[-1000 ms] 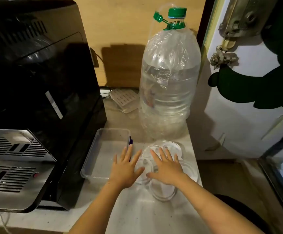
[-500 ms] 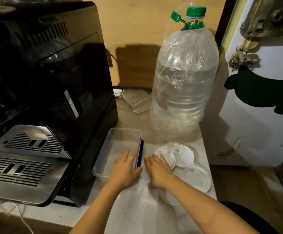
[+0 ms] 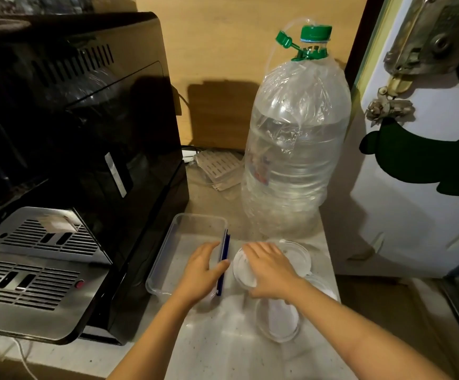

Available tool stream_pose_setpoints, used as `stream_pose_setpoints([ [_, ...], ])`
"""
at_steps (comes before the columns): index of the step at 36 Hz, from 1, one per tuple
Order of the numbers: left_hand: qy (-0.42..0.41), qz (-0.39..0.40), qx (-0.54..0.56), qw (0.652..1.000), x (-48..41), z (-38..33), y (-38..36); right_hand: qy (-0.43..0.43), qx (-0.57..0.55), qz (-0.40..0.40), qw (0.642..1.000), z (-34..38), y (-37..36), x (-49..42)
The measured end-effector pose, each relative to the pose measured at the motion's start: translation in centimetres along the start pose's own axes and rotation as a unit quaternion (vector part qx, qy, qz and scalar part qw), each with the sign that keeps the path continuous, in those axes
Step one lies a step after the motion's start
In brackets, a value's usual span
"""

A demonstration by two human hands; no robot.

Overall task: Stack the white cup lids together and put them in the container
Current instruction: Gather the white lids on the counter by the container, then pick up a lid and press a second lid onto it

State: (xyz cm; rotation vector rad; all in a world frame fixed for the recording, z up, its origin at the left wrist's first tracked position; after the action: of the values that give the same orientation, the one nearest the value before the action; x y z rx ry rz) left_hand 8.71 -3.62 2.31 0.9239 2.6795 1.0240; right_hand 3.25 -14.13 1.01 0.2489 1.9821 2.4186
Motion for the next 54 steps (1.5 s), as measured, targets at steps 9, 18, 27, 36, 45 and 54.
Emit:
stream_pose_setpoints([
  [9,0.12,0.16,0.42,0.885,-0.5,-3.5,-3.2,0.064,-0.084,-0.096,0.99,-0.4,9.3,2.1],
  [18,0.134,0.272,0.622,0.722,-0.6,-7.2,-5.2,0.13,-0.124,-0.089,0.98,2.5,10.1,3.1],
  [27,0.127,0.263,0.621,0.727,-1.2,-5.5,-5.6,0.126,-0.13,-0.039,0.983,2.8,7.7,2.3],
  [36,0.102,0.215,0.649,0.722,-2.2,-3.3,-4.7,0.127,-0.13,-0.055,0.982,2.2,7.2,0.6],
  [45,0.129,0.175,0.642,0.735,-2.9,0.2,-3.5,-0.01,-0.213,-0.089,0.973,-4.4,8.0,-0.4],
  [54,0.131,0.162,0.669,0.713,-2.6,0.8,-3.0,-0.115,-0.17,0.002,0.979,-7.8,0.5,-0.2],
])
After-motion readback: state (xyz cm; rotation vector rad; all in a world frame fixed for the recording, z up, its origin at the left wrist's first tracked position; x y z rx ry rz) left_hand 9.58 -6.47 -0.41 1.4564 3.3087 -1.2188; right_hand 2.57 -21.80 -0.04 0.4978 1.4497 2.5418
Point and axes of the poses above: each hand's wrist, its own x-axis away from the middle knuckle, its own y-axis out of the back of the hand, z = x × y, the point moved 9 cm from there along -x, towards the middle knuckle, and after that the axes turned 2 degrees about -z, right-handed, at the moved point
